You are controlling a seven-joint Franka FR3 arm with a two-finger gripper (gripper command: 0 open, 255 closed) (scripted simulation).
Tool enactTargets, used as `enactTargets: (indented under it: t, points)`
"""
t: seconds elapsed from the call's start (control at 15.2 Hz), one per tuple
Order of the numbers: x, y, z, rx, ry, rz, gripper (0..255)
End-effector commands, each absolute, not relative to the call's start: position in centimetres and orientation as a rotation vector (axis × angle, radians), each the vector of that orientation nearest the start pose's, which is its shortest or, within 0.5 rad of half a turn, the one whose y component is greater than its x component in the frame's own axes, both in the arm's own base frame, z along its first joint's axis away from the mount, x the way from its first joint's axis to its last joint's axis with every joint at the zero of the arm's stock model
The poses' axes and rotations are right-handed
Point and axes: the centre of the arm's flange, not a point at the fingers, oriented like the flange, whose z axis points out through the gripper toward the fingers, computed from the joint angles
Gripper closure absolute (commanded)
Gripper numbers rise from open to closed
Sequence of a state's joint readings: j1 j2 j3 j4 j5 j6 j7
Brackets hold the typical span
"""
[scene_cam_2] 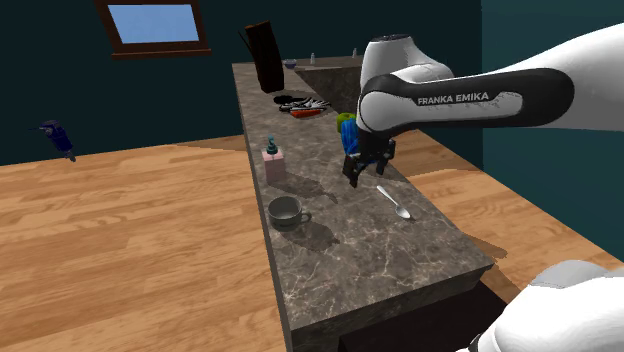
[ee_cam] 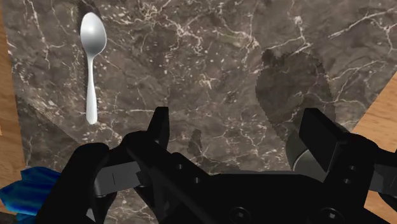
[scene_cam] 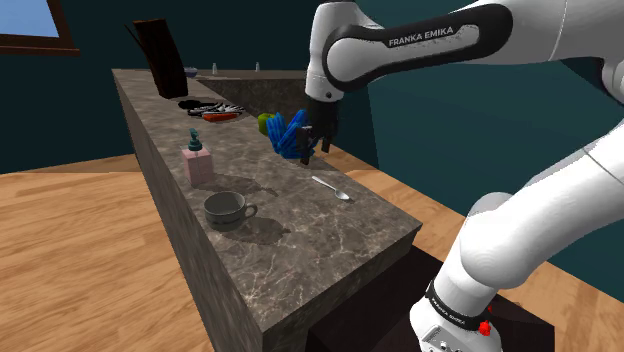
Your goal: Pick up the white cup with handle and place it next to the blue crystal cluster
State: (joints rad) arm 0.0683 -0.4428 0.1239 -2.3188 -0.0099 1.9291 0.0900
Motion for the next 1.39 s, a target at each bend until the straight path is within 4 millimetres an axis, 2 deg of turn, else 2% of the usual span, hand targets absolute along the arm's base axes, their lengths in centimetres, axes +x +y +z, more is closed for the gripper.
enactTargets:
  t: [0.0,1.06,1.32]
  points:
    - [43.0,9.5,49.9,-3.179,-0.142,-0.092,0]
    - [56.0,20.0,38.1,-3.083,-0.08,-0.078,0]
    - [56.2,20.2,36.4,-3.082,-0.08,-0.078,0]
